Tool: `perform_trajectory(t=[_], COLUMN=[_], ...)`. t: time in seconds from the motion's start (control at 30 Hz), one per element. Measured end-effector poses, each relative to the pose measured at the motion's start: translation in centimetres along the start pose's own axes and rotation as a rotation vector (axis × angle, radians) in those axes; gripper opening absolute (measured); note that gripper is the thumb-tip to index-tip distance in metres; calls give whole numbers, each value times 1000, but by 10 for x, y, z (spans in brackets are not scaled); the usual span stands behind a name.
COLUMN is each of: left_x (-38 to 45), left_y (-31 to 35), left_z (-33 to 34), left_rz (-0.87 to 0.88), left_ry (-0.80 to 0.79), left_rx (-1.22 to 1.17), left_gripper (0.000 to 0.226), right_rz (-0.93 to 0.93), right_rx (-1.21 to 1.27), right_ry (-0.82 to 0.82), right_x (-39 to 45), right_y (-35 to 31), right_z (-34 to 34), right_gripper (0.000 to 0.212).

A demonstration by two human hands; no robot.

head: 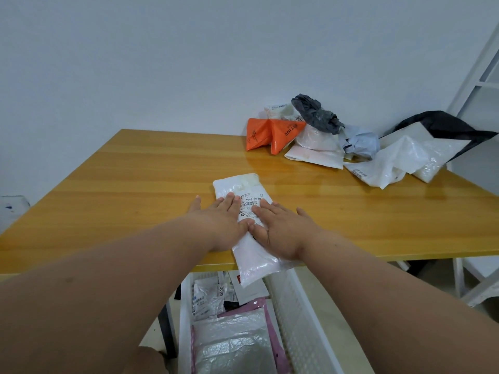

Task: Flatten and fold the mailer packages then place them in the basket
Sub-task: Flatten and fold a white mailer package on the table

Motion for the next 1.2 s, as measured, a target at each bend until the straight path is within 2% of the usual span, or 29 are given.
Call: perform_trajectory(t=[0.17, 0.7, 0.9, 1.0, 1.1, 1.13, 1.2], left_x=[2, 10, 10, 15, 24, 27, 32], left_y=[-2, -5, -5, -5, -5, -5, -5], left_z=[-3, -10, -23, -28, -29, -28, -26], left_rz=[10, 55, 89, 79, 101, 105, 92], left_ry=[-15, -28, 120, 257, 227, 193, 147], left_rx=[9, 47, -27, -80, -154, -158, -182], left_gripper=[68, 64, 55, 50, 46, 47, 54], right_rz=[11, 97, 109, 99, 61, 47, 15], right_rx=[33, 121, 33, -50, -46, -2, 49], right_ry=[-41, -19, -60, 25, 213, 231, 162], right_x=[5, 19, 26, 33, 35, 36, 43], right_y=[-1, -2, -6, -4, -1, 1, 4], right_z=[-7, -18, -35, -39, -33, -30, -23], right_gripper=[60, 53, 31, 24, 38, 44, 58])
Point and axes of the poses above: each hand's wrist, its own x-axis towards the middle knuckle, its own z-axis out of the palm, y = z × x, the point moved 5 cm from there along x, towards the middle knuckle, and after that the axes turned 14 degrees about -z, right-handed, at the moved point
